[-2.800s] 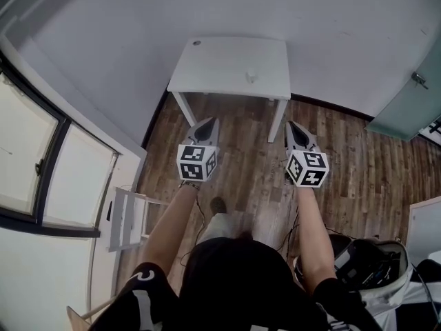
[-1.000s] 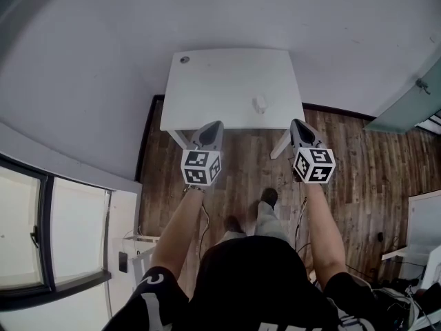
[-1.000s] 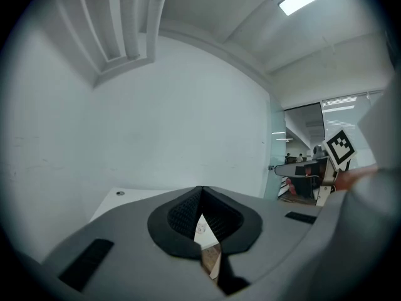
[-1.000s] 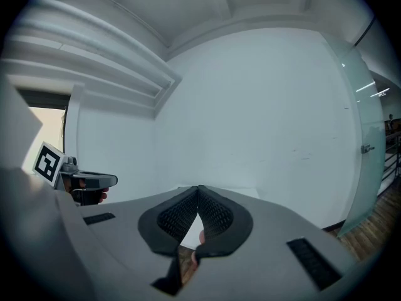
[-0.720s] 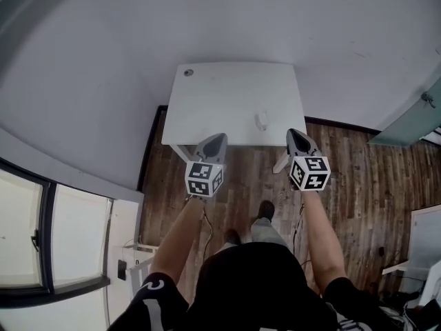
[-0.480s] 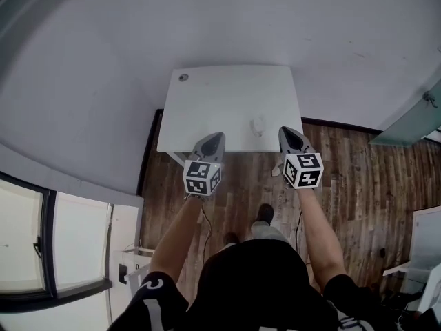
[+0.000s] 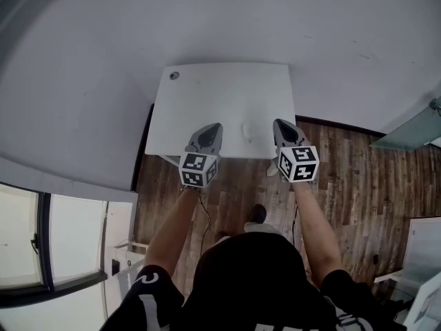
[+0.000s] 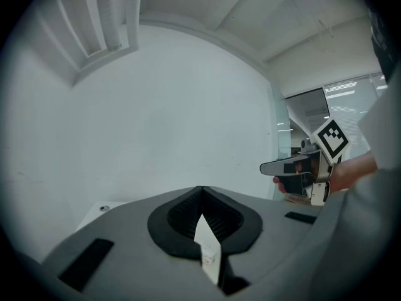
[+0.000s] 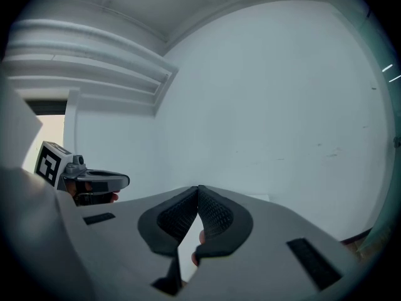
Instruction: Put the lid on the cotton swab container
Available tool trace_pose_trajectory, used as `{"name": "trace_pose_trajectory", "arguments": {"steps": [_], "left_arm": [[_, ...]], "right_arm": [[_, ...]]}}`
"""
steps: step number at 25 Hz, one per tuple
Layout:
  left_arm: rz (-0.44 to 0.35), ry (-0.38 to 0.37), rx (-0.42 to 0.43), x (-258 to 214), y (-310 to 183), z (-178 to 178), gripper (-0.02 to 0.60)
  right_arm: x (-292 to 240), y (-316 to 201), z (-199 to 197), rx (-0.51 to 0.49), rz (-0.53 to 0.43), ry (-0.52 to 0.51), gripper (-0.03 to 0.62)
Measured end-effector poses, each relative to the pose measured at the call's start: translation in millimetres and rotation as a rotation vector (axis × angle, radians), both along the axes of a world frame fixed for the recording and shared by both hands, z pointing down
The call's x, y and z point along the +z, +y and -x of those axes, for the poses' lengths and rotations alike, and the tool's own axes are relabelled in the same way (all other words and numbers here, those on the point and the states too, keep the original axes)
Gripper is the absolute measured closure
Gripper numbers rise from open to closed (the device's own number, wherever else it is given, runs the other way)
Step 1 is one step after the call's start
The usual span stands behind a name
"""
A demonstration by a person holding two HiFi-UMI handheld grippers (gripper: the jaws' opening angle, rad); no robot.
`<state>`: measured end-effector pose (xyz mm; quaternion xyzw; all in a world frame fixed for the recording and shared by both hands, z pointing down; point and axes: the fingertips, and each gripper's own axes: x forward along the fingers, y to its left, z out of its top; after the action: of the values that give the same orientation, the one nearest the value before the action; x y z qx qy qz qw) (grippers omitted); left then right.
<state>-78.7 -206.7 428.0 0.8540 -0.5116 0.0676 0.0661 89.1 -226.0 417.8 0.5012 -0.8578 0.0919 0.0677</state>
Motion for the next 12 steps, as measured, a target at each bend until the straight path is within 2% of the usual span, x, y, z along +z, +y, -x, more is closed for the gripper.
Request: {"name": "trace_pose_trajectory", "arguments": {"steps": [12], "left_arm": [[0.070, -0.012, -0.085, 26, -39, -28, 0.558]], "right_arm": [[20, -54, -25, -0.075, 0.043, -0.032, 0.580]]}}
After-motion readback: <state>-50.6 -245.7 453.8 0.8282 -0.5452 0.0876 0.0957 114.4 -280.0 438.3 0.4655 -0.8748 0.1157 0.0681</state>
